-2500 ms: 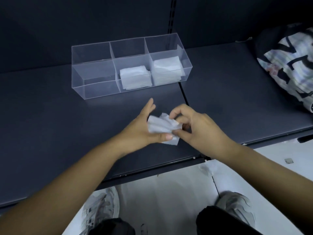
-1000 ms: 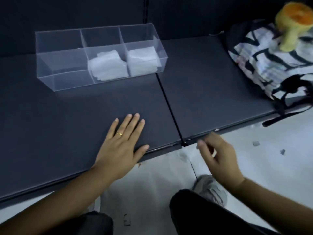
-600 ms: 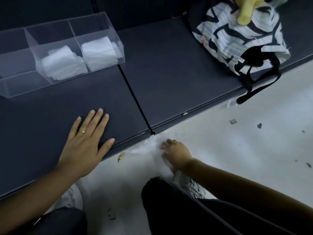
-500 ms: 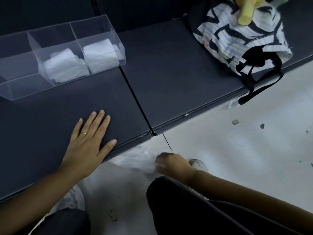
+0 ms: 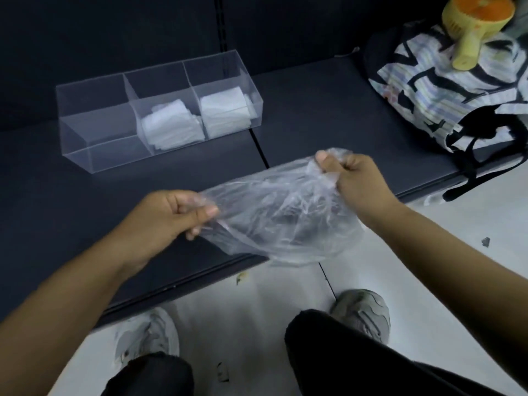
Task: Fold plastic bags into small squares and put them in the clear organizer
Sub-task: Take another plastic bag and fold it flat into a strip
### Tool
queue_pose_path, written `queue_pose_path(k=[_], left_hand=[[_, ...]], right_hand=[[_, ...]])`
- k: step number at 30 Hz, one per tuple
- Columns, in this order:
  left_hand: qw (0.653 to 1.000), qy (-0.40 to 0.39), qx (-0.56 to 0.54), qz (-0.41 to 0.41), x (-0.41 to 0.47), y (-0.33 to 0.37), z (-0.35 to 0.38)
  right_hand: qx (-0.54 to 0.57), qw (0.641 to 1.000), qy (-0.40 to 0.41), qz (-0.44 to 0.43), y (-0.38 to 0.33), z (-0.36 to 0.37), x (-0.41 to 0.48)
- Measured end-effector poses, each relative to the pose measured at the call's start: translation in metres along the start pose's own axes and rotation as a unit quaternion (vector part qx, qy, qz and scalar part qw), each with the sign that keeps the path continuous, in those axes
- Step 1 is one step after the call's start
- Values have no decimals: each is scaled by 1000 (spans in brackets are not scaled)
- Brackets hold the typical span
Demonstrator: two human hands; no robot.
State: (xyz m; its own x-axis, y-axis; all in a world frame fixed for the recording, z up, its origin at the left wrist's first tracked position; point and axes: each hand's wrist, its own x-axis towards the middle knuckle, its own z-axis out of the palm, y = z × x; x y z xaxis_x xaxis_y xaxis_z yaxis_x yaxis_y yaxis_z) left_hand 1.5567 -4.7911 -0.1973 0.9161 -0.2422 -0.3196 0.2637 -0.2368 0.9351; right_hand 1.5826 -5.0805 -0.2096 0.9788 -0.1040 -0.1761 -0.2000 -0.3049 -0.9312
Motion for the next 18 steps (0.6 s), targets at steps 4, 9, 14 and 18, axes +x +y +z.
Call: queue_pose_path(k=[4, 9, 14, 18], left_hand=[[992, 122, -27, -23, 22, -9, -33], [939, 315, 129, -48, 34, -35, -45], [927, 256, 248, 115, 24, -10, -14], [950, 152, 270, 25, 40, -1, 13]], right_hand=[[-6, 999, -8, 37, -4, 13, 38], [-148, 989, 3, 19, -2, 13, 63], [-192, 967, -160, -52, -14, 29, 52], [-233, 929, -256, -130, -22, 66, 21]])
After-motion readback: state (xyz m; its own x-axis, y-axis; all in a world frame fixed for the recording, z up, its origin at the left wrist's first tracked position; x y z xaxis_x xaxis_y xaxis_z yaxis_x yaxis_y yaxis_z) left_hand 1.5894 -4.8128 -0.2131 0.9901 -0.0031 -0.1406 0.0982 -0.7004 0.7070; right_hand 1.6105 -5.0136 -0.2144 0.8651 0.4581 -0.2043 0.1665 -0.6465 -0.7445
